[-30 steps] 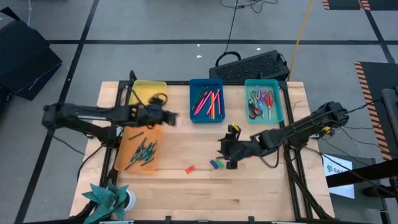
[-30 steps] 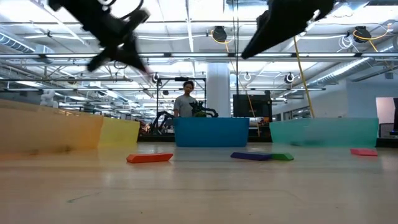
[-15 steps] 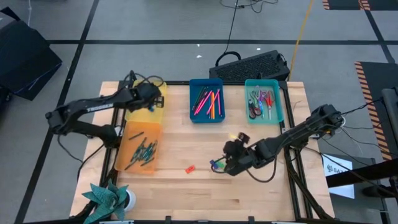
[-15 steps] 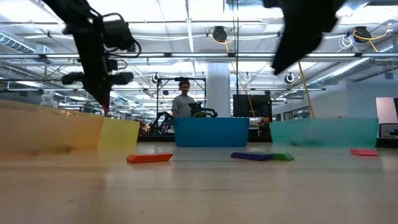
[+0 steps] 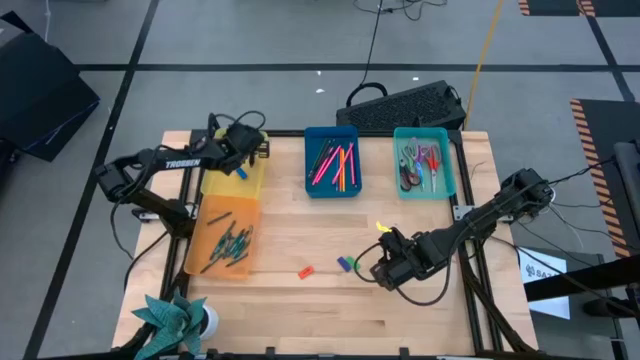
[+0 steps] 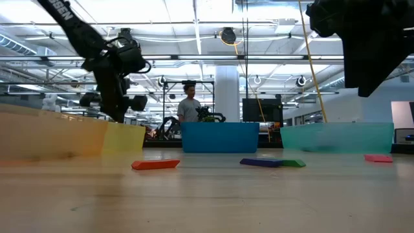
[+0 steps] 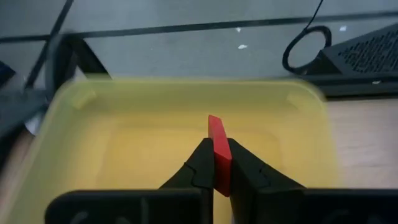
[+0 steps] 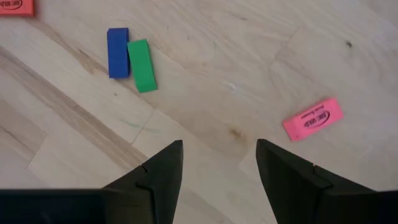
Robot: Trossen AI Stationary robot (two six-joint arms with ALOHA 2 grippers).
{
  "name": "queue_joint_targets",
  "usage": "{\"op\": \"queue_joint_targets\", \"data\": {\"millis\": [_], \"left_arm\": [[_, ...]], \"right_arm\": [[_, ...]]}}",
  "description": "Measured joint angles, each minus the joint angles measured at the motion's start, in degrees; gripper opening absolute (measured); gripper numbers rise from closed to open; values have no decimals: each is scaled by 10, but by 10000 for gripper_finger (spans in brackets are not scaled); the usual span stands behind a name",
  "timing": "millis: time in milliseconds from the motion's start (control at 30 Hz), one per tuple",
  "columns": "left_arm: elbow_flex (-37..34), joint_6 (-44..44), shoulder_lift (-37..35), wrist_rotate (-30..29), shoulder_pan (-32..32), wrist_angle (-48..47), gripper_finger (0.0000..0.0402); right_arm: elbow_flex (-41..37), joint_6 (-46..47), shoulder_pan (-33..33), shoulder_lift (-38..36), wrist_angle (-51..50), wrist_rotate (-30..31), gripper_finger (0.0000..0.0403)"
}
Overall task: Sort crayons/erasers/pens/pencils in bins
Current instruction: Put the red eraser into the yellow bin, then put the pink eraser into the yellow bin
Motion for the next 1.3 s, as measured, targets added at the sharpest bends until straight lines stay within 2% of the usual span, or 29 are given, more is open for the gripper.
{"op": "queue_joint_targets", "data": {"millis": [167,300,367,467,533,700,833,967,1100,1300], "left_arm": [[-104,-29,-2,-1,-2,137,25],[-170,-2,-2,-1,-8,247,30],[-187,0,-3,-1,-8,268,38],[-201,-15,-5,12,-5,260,58],[-205,-9,-5,40,-2,241,76],[-205,15,-14,92,0,204,138],[-192,44,-53,111,0,130,189],[-177,80,-108,111,-2,79,226],[-175,89,-169,99,-2,66,240],[-175,104,-250,91,-2,63,241]], "right_arm": [[0,44,26,0,0,0,196],[0,58,36,0,0,0,196],[0,59,35,0,0,-2,196],[0,61,28,0,-7,-30,196],[0,74,18,0,-14,-48,197],[0,186,-7,0,-62,-59,205],[-1,287,-24,0,-113,-72,205],[-4,331,-34,0,-131,-74,205],[-42,346,-50,0,-82,-77,206],[-147,369,-83,0,39,-89,206]]}}
